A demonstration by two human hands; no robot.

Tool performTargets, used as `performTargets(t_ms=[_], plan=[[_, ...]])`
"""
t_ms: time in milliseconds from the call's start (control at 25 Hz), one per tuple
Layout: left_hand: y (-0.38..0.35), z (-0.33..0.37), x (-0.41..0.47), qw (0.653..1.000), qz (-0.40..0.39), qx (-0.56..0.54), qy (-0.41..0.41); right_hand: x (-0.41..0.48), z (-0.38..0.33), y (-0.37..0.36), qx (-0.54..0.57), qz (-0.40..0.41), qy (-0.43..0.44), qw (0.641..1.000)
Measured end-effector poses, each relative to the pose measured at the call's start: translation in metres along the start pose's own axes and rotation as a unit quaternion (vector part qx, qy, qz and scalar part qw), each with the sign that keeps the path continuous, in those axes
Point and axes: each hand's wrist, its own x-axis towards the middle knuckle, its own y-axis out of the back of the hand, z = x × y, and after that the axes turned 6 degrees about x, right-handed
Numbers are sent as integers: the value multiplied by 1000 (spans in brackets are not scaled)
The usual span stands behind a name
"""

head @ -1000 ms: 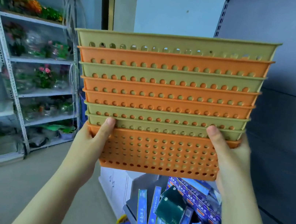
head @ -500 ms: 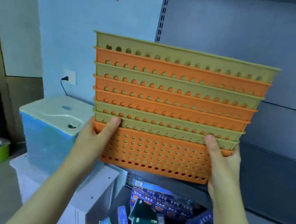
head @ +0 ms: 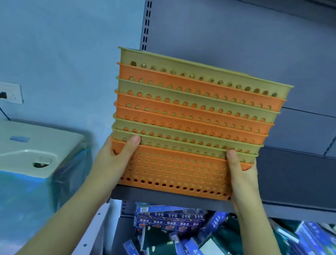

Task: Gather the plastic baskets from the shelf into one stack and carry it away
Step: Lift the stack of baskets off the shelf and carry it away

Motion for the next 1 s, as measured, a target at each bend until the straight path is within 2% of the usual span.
performTargets(t_ms=[120, 280, 480, 680, 920, 1000], plan=[[6, -3, 1, 999, -2, 25, -21, 0, 6, -1, -25, -20, -15, 999], [15, -14, 3, 990, -33, 125, -52, -10, 18, 13, -129, -73, -64, 987], [17, -20, 20, 988, -52, 142, -44, 12, 5, 28, -233, -142, -85, 958], [4, -24, 58, 972, -83, 210, -58, 52, 22, 34, -249, -176, -76, 949], [-22, -28, 97, 964, -65, 252, -51, 111, 41, 37, -244, -210, -88, 943], [-32, -25, 106, 970, -46, 232, -62, 125, 42, 32, -269, -206, -61, 939]])
